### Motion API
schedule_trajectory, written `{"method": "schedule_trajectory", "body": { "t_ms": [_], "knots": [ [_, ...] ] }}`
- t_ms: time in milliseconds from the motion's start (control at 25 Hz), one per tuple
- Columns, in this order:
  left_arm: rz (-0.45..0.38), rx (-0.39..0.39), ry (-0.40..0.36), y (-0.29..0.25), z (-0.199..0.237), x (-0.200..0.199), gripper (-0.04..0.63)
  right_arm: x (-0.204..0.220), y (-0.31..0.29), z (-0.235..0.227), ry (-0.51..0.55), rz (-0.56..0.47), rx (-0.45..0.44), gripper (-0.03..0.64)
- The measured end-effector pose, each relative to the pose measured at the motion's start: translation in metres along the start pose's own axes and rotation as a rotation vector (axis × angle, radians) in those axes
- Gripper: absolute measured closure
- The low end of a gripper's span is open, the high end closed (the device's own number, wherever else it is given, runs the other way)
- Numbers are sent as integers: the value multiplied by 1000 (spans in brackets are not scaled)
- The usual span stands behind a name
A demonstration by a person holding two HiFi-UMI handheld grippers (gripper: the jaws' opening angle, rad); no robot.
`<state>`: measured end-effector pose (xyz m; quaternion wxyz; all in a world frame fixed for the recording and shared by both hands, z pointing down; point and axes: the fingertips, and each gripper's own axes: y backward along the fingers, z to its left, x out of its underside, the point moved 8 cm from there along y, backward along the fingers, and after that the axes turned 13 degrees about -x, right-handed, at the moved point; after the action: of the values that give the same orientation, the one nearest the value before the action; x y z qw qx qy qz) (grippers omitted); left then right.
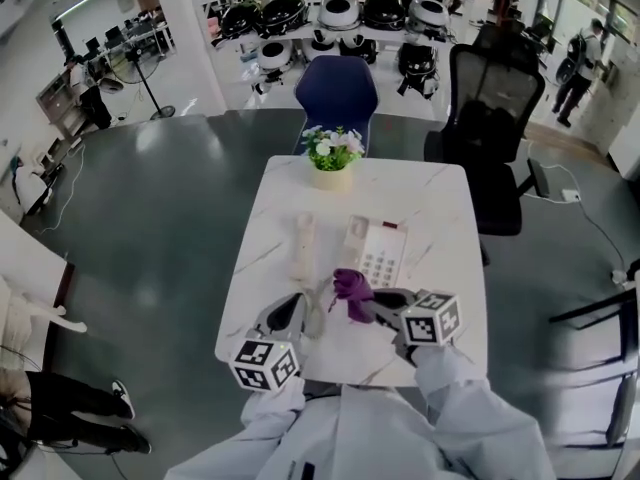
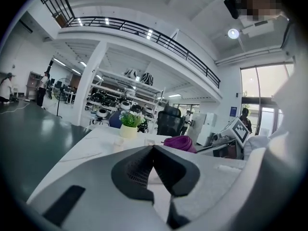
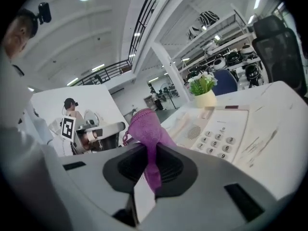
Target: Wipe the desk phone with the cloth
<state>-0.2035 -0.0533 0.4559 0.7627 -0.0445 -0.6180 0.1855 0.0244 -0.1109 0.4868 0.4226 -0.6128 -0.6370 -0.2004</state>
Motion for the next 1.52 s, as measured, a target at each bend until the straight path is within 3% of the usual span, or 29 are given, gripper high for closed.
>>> {"method": "schedule_trajectory", "body": {
  "t_ms": [400,800,1120,1520],
  "knots": [
    [-90,2,-72,8,2,-37,597,-27,48,15,166,-275,3,581],
    [-187,2,-105,17,3,-73,597,-57,101,22,264,-475,153,581],
    [-199,4,-107,18,-1,-79,597,-61,121,23,328,-490,271,581],
    [-202,-1,-125,14,-4,-82,597,-59,134,19,349,-518,351,581]
  ]
}}
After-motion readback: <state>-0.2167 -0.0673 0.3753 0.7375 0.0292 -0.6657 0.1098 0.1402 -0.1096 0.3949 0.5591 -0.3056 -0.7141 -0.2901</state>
